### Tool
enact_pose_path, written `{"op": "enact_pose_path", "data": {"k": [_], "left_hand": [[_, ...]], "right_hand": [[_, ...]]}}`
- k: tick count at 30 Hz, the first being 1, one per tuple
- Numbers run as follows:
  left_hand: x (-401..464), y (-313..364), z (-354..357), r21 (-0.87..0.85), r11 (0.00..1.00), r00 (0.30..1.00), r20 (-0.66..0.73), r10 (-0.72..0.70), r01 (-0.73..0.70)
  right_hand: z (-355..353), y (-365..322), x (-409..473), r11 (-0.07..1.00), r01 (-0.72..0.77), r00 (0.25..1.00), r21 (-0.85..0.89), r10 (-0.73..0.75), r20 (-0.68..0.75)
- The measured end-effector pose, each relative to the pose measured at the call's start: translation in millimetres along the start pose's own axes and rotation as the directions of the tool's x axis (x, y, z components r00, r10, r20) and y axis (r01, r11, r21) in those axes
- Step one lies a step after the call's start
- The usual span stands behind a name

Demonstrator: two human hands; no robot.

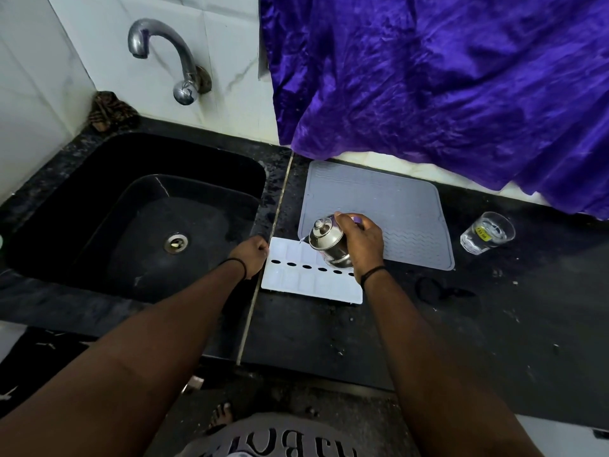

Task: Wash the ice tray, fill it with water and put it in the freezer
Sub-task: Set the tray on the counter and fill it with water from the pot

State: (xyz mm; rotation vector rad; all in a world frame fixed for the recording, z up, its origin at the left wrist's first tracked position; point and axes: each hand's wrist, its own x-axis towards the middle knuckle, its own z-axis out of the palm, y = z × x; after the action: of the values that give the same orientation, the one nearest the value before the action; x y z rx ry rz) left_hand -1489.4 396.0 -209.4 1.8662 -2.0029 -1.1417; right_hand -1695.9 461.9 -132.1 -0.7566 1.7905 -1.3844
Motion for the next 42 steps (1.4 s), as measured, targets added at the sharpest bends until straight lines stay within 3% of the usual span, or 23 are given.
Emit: {"op": "enact_pose_path", "data": {"k": [33,42], "left_hand": [[-1,-3,0,-0.068,0.998,1.0,0.016,-0.005,0.006],[-1,-5,1,-0.083,0.996,1.0,0.013,-0.015,0.016]], "right_hand": [[-1,4,-2,1.0,-0.028,0.999,0.002,0.028,-0.017],[11,-3,0,0.996,-0.053,0.999,0.077,0.052,0.016]]}}
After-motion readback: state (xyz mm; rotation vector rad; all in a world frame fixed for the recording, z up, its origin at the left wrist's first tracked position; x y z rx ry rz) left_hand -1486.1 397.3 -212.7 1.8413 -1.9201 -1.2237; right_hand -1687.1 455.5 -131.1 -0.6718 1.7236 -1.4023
